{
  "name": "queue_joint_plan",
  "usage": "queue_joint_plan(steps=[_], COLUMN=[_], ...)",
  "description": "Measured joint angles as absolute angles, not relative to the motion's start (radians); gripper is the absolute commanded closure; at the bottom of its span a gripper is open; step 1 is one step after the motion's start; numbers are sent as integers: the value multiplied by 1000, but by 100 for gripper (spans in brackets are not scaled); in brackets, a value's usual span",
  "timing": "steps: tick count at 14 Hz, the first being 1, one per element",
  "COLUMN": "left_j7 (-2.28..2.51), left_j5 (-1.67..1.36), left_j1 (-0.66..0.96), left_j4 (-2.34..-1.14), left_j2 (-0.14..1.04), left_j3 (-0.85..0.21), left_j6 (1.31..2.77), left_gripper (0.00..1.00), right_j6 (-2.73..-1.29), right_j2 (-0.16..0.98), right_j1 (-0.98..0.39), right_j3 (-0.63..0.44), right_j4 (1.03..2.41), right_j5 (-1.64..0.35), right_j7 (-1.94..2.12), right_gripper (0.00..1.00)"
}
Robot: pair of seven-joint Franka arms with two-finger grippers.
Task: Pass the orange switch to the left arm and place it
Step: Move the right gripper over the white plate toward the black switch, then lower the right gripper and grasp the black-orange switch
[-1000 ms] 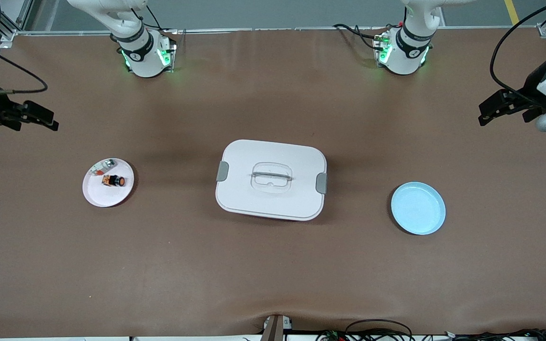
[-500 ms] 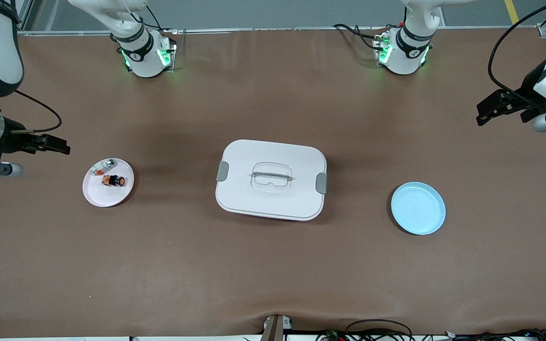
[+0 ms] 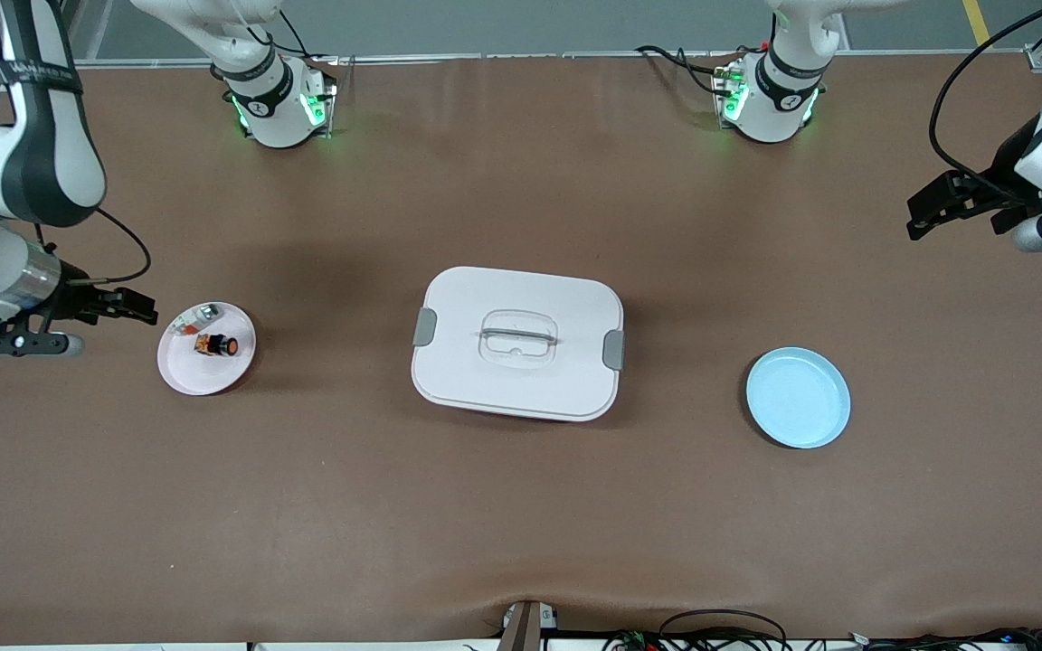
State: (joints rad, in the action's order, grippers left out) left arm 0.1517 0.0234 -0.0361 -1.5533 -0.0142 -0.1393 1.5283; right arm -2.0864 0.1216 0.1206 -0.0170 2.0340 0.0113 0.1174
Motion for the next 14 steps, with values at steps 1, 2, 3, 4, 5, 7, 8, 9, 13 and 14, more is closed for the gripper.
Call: queue_joint_plan(steps=[1, 2, 3, 4, 5, 7, 8, 9, 13, 14], left_j7=[152, 152, 152, 152, 152, 152, 152, 152, 152, 152], left_j5=[23, 23, 23, 23, 23, 23, 23, 23, 23, 23], left_j1=[-36, -36, -36, -36, -36, -36, -36, -36, -36, -36], left_j4=[-1553, -1554, -1554, -1554, -1554, -1554, -1554, -1554, -1554, -1554], left_j2=[-14, -13, -12, -11, -10, -9, -8, -8, -8, -8], left_j3=[-139, -139, -139, -139, -139, -139, -139, -139, -139, -139], left_j6=[1528, 1528, 1528, 1528, 1528, 1528, 1528, 1528, 1528, 1528], left_gripper=[0, 0, 0, 0, 0, 0, 0, 0, 0, 0], right_j6=[-2102, -2115, -2129, -2151, -2178, -2232, -2252, -2267, -2290, -2291], right_j2=[140, 161, 180, 199, 218, 262, 283, 303, 353, 358], right_j1=[121, 121, 121, 121, 121, 121, 121, 121, 120, 120], right_j3=[-17, -17, -17, -16, -16, -15, -15, -15, -13, -11], right_j4=[2043, 2047, 2052, 2060, 2067, 2079, 2081, 2081, 2081, 2081], right_j5=[16, 18, 18, 18, 19, 19, 19, 18, 17, 17], right_j7=[117, 118, 118, 118, 118, 118, 118, 117, 90, 83], right_gripper=[0, 0, 0, 0, 0, 0, 0, 0, 0, 0])
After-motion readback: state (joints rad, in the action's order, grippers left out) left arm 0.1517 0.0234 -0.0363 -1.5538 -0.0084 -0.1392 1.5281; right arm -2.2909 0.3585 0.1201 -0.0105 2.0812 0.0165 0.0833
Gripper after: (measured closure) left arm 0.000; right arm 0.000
